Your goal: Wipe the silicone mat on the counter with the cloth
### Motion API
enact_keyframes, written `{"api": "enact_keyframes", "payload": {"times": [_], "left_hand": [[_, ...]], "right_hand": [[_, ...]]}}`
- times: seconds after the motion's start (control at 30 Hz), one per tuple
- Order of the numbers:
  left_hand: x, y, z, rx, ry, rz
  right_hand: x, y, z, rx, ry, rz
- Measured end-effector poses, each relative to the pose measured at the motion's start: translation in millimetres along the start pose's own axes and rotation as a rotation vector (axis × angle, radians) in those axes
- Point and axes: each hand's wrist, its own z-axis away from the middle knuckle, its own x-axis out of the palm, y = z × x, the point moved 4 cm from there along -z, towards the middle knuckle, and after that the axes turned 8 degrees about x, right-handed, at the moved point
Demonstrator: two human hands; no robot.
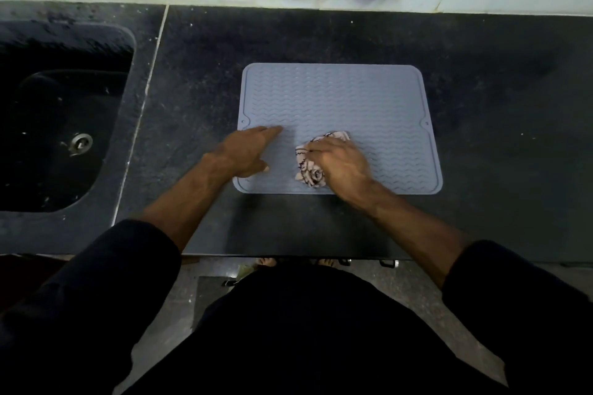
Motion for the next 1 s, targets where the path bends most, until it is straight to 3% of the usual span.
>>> {"api": "enact_keyframes", "payload": {"times": [0.23, 0.43, 0.67, 0.77, 0.87, 1.0], "left_hand": [[5, -21, 8, 0.0, 0.022, 0.193], [-2, -25, 1, 0.045, 0.011, 0.231], [-2, -28, 0, 0.062, -0.01, 0.229], [-7, -27, -4, 0.066, 0.004, 0.178], [-10, -26, -7, 0.074, 0.01, 0.166], [-9, -29, -5, 0.089, 0.001, 0.199]], "right_hand": [[-11, 25, 4, 0.122, 0.024, 0.046], [2, -12, 4, 0.0, -0.008, 0.012], [-8, 31, 22, 0.161, -0.021, 0.0], [-8, -1, 18, 0.078, 0.052, -0.115], [8, -31, 17, -0.028, -0.006, -0.009], [5, -4, 34, 0.032, 0.023, 0.01]]}}
